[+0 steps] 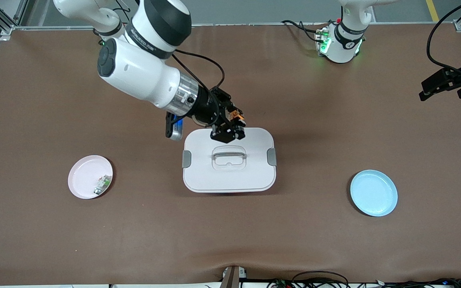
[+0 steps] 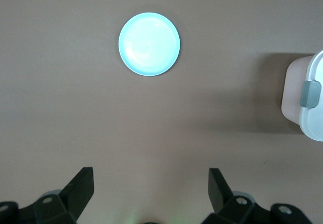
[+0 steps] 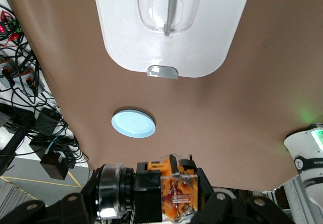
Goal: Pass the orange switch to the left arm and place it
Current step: 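Hold the switch above the box while the left gripper reaches toward it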
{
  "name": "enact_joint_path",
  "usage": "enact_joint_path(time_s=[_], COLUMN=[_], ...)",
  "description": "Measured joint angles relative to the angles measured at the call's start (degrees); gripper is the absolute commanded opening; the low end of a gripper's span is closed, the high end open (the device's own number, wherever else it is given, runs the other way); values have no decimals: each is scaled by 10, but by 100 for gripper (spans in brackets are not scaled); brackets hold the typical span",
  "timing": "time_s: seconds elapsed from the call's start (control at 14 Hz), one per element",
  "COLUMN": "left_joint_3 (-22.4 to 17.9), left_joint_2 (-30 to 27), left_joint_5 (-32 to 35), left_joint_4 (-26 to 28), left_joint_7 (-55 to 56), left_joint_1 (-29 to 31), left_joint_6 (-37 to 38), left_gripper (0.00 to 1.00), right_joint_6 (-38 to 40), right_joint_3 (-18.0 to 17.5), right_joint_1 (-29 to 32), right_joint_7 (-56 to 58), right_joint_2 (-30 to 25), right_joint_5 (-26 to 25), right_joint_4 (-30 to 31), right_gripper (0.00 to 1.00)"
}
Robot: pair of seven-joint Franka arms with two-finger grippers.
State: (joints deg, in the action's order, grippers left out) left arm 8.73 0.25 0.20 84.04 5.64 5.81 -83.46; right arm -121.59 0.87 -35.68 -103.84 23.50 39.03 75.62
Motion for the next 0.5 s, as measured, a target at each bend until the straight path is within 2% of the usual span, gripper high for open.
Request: enact_joint_path(time_s=[0.14, 0.29, 0.5], left_joint_3=[2, 2, 7], left_joint_2=[0, 0, 0], left_joint_5=[-1, -19, -99], left_joint_4=[0, 0, 0], left_joint_7=[0, 0, 0], left_joint_1=[-1, -3, -9], left_joint_6=[0, 0, 0], left_gripper=[100, 100, 100], right_joint_6=[8, 8, 8], right_joint_3=[3, 6, 7], right_joint_1=[1, 5, 11], right_joint_7=[-8, -8, 12], right_joint_2=[-2, 1, 21], right_joint_5=[13, 52, 104], right_joint_4=[2, 7, 9], right_gripper=[22, 22, 21])
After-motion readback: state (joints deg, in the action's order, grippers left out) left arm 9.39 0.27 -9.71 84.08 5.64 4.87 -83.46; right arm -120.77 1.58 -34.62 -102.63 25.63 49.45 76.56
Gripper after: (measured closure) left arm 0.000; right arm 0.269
